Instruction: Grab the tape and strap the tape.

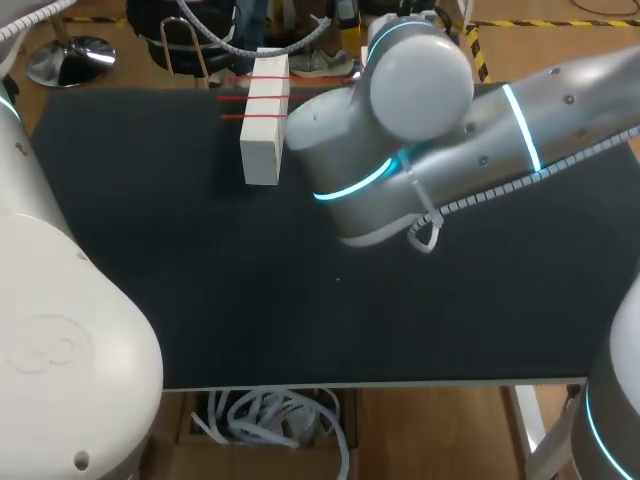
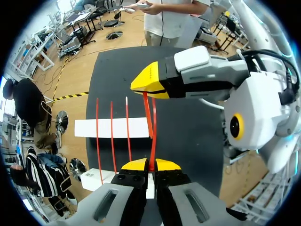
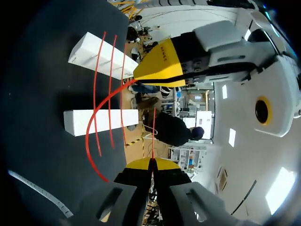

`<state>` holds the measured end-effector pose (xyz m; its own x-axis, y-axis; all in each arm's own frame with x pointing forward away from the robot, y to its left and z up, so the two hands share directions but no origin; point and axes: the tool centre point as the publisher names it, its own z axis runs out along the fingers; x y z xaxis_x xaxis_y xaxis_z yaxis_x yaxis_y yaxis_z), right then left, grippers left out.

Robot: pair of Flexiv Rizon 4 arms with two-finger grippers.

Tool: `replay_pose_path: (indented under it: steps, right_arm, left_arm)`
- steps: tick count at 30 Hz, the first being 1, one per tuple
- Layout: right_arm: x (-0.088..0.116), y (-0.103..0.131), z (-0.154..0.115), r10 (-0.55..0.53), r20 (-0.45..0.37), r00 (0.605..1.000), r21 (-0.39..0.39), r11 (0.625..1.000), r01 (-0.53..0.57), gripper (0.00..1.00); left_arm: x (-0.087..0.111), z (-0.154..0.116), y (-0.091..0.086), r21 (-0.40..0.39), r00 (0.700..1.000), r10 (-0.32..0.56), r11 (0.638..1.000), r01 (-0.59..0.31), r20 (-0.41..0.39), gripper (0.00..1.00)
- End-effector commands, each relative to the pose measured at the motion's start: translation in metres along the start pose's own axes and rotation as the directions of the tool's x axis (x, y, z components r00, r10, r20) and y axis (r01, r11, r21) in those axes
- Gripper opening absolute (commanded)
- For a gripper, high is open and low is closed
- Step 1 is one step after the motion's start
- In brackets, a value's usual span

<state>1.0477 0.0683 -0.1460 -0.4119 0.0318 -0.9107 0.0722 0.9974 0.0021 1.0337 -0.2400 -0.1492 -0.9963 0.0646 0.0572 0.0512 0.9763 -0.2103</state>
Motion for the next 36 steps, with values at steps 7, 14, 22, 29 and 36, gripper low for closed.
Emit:
replay_pose_path:
  steps: [7, 14, 22, 29, 36]
  right_arm:
    - [0.002, 0.008, 0.0, -0.005, 0.012, 1.0, -0.005, 1.0, 0.005, 0.0]
    - [0.002, 0.011, 0.002, -0.011, 0.013, 1.0, -0.002, 1.0, 0.011, 0.0]
    - [0.001, 0.017, 0.002, -0.007, 0.013, 1.0, -0.003, 1.0, 0.007, 0.0]
    - [0.0, 0.02, 0.003, -0.002, 0.018, 1.0, 0.001, 1.0, 0.002, 0.0]
    - [0.0, 0.024, 0.002, -0.005, 0.014, 1.0, -0.004, 1.0, 0.005, 0.0]
  left_arm:
    - [0.0, -0.001, -0.001, -0.004, 1.0, -0.002, 1.0, 0.002, -0.001, 0.0]
    - [0.0, -0.001, -0.001, -0.004, 1.0, -0.002, 1.0, 0.002, -0.001, 0.0]
    - [0.0, -0.001, -0.001, -0.004, 1.0, -0.002, 1.0, 0.002, -0.001, 0.0]
    - [0.0, -0.001, -0.001, -0.004, 1.0, -0.002, 1.0, 0.002, -0.001, 0.0]
    - [0.0, -0.001, -0.001, -0.004, 1.0, -0.002, 1.0, 0.002, -0.001, 0.0]
